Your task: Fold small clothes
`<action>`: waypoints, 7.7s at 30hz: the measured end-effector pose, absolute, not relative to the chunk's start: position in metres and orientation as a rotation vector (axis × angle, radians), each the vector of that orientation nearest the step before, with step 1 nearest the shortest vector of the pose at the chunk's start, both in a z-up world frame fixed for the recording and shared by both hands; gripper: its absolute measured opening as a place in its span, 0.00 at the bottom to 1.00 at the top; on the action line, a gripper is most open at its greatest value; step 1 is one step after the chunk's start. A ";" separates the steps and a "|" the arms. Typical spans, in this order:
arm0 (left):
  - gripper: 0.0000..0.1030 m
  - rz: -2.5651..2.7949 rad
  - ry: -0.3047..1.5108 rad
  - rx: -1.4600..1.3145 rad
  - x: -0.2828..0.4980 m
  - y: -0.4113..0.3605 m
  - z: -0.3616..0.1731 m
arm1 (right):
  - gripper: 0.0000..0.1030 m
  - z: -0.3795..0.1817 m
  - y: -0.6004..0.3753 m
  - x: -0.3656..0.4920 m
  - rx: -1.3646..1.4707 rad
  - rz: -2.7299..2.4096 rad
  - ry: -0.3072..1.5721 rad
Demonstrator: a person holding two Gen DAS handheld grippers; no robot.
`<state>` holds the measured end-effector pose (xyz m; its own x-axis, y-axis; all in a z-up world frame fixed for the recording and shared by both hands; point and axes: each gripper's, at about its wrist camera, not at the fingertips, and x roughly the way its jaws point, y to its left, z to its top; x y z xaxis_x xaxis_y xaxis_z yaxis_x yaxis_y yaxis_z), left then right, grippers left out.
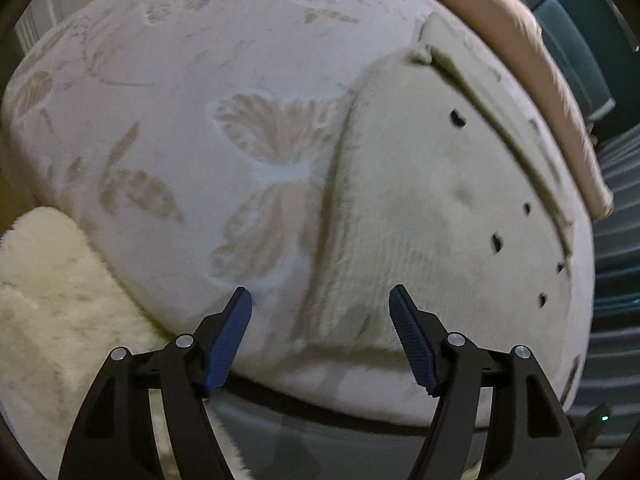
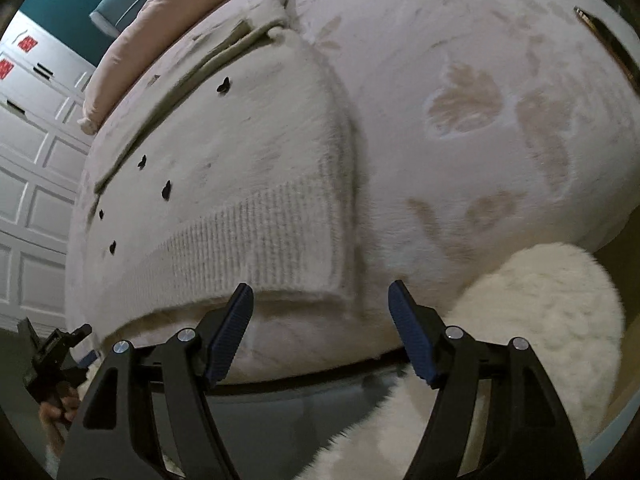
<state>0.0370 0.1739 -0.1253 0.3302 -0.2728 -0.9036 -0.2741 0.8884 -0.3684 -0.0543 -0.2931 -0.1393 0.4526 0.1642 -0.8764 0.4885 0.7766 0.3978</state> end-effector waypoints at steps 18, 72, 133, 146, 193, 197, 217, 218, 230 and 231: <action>0.06 -0.143 1.248 -0.287 0.059 0.130 -0.099 | 0.05 -0.105 -0.276 -0.036 0.723 -0.173 1.017; 0.81 -0.016 1.177 -0.590 0.124 0.142 -0.124 | 0.69 -0.125 -0.326 -0.017 0.918 -0.234 0.927; 0.17 -0.019 1.140 0.045 0.182 0.074 -0.095 | 0.24 -0.081 -0.350 0.037 0.518 -0.400 0.948; 0.45 -0.102 1.053 0.186 0.092 0.003 -0.041 | 0.31 -0.073 -0.131 0.013 0.287 0.178 1.085; 0.61 0.046 1.227 0.176 0.058 0.071 -0.107 | 0.48 -0.078 -0.312 -0.016 0.437 -0.348 1.031; 0.61 0.048 1.186 0.160 0.072 0.071 -0.094 | 0.60 -0.090 -0.321 0.009 0.423 -0.368 1.039; 0.55 -0.024 1.210 -0.059 0.173 0.087 -0.117 | 0.24 -0.116 -0.317 0.049 0.446 -0.315 1.072; 0.45 -0.042 1.205 -0.077 0.173 0.087 -0.116 | 0.17 -0.114 -0.317 0.049 0.444 -0.313 1.064; 0.06 -0.194 1.034 -0.285 0.157 0.104 -0.039 | 0.06 -0.028 -0.333 0.011 0.521 -0.243 0.775; 0.06 -0.188 1.023 -0.286 0.160 0.106 -0.036 | 0.06 -0.023 -0.336 0.009 0.531 -0.246 0.752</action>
